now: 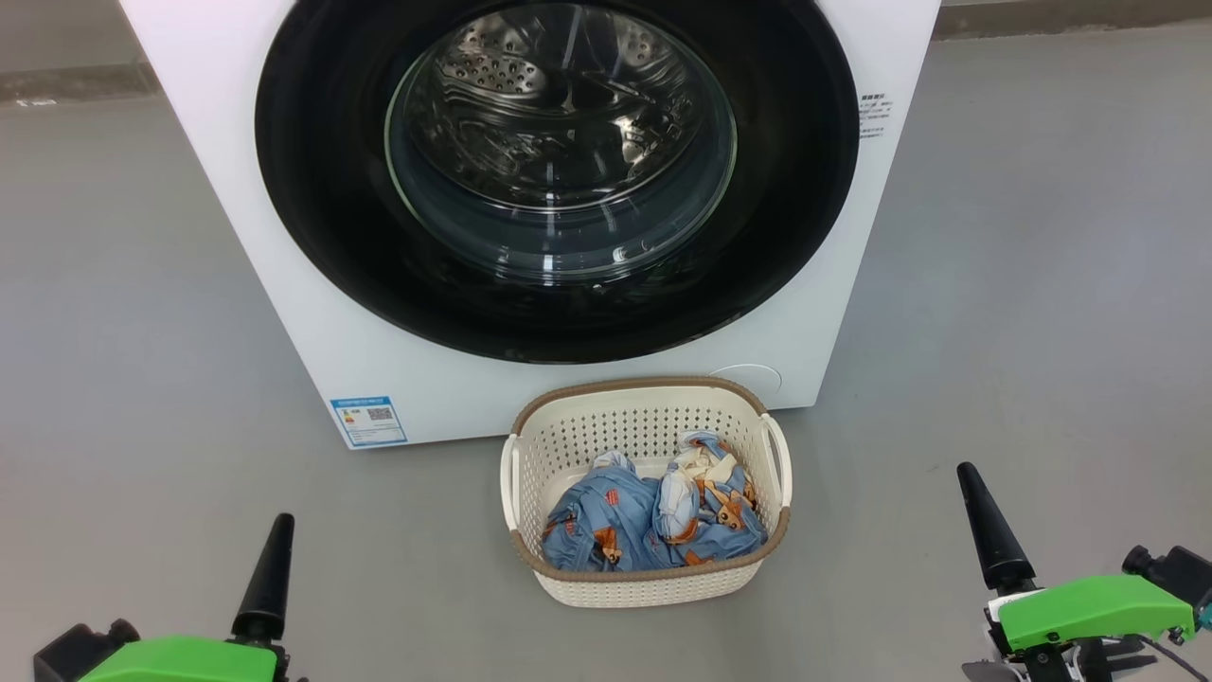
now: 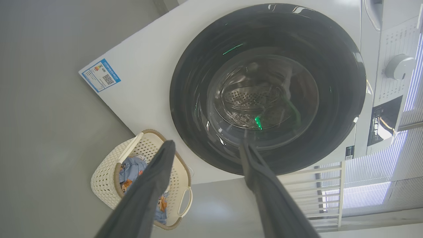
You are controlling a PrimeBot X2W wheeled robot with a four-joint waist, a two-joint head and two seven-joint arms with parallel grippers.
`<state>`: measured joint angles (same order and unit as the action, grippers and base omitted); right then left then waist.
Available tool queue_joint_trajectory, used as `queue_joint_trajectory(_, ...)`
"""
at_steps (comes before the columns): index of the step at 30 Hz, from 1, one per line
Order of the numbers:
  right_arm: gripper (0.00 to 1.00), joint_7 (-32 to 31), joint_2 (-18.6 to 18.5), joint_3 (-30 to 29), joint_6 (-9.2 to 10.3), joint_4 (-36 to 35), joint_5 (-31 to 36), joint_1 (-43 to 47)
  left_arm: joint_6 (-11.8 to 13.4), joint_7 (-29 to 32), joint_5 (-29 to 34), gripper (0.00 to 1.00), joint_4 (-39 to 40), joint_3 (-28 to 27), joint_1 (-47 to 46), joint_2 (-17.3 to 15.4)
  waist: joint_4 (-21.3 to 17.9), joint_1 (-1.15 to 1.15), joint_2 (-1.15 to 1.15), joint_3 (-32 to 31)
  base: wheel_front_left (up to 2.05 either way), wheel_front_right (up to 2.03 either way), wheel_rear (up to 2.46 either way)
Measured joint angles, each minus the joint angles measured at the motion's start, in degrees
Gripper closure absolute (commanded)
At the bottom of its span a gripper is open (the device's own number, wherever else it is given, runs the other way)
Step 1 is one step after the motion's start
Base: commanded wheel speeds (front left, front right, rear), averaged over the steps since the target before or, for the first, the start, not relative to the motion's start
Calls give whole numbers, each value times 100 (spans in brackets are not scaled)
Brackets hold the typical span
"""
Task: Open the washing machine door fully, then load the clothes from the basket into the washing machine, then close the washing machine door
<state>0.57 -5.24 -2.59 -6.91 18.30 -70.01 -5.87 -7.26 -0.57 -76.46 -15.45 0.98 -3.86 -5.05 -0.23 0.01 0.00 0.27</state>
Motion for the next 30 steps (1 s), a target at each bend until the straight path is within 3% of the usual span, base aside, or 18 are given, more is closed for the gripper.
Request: queue_joint_trajectory(30, 0, 491, -233, 303, 0, 1, 2175, -159, -5, -483, 2150, 0, 219, 428, -97, -459, -53, 0, 0, -79, 0, 0, 0)
